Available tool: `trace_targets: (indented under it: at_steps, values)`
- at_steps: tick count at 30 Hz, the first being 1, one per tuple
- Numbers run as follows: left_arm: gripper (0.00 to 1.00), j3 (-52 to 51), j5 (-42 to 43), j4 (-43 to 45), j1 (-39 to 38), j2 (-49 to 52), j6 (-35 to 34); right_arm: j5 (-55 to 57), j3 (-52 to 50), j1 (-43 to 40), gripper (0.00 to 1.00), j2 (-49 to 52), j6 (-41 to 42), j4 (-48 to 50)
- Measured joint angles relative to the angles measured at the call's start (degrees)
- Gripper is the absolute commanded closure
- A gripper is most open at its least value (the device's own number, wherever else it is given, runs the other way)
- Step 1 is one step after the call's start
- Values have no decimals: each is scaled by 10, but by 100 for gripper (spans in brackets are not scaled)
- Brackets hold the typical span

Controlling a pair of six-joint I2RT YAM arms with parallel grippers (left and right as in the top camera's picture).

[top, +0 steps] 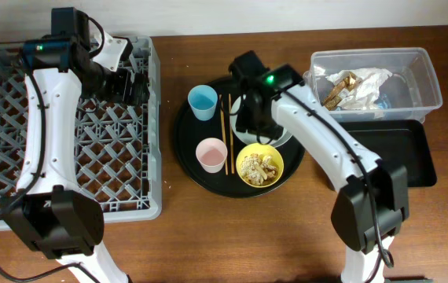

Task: Sort waste into correct bins and load items into the dishwasher rack
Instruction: 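Move the right gripper to the yellow bowl and grasp its rim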

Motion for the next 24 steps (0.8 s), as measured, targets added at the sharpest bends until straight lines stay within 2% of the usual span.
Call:
trace_targets:
  at_steps: [3,10,24]
  values:
    - [1,0,0,0,0,0,0,-3,-61,2,58,1,14,55]
    - [1,0,0,0,0,0,0,-14,-135,3,59,1,30,135]
    - [1,0,0,0,0,0,0,-17,-145,66,59,1,31,149]
